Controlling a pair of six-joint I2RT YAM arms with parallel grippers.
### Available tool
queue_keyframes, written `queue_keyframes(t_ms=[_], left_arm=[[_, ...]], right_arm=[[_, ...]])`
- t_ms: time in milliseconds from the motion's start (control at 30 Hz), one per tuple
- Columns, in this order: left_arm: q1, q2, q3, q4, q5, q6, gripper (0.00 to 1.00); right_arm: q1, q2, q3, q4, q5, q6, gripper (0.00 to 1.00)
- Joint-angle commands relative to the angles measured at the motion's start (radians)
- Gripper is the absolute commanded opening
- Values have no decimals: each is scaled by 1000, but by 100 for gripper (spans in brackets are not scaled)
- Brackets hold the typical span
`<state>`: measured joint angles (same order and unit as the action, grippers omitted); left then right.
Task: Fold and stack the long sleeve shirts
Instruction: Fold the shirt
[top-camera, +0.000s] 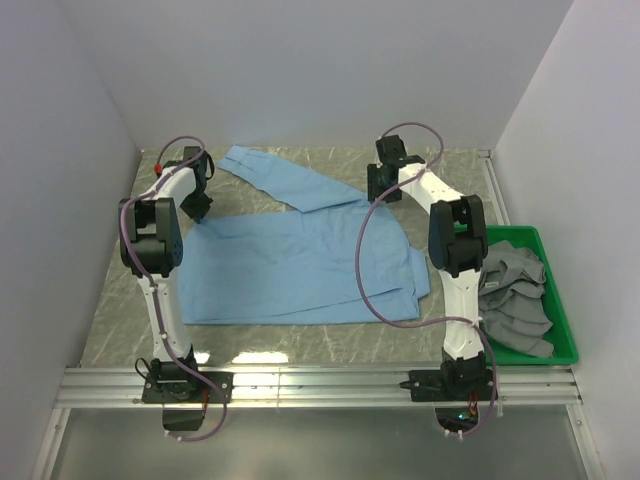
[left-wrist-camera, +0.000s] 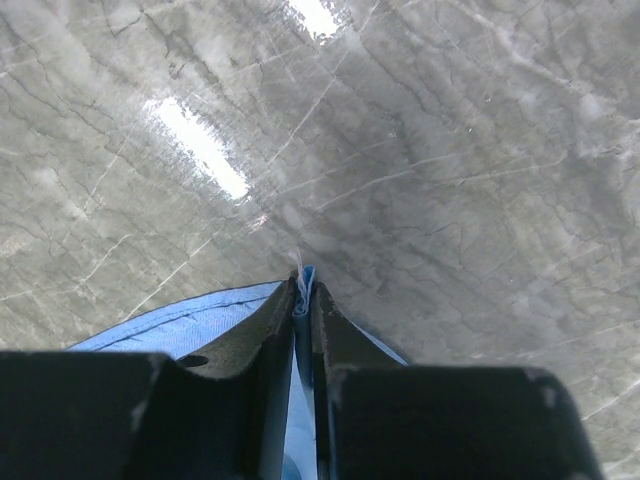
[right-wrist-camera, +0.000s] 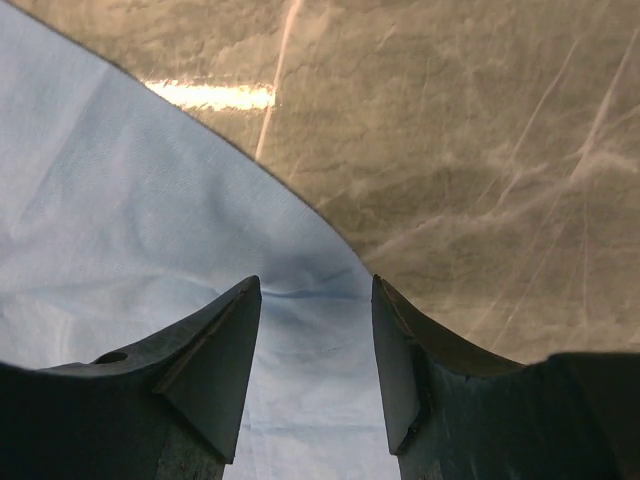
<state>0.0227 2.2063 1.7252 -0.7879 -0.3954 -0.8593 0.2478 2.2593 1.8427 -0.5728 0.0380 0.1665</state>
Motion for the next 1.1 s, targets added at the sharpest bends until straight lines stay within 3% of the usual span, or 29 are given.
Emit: queue_keyframes(t_ms=[0, 133, 267, 833, 1067], left_arm=[[-1, 27, -52, -1, 20, 3, 16], [-1, 30, -56, -2, 20, 6, 16], [-1, 32, -59, -4, 13, 9, 16], [16, -49, -171, -8, -48, 39, 16], [23, -88, -234, 9, -48, 49, 15]], right_arm=[[-7, 32, 87, -45, 40, 16, 56], [-7, 91, 165, -114, 13, 36, 54], [-5, 135, 211, -166, -3, 54, 43], [51, 102, 126, -165, -9, 111, 49], [88, 132, 171, -191, 16, 82, 52]])
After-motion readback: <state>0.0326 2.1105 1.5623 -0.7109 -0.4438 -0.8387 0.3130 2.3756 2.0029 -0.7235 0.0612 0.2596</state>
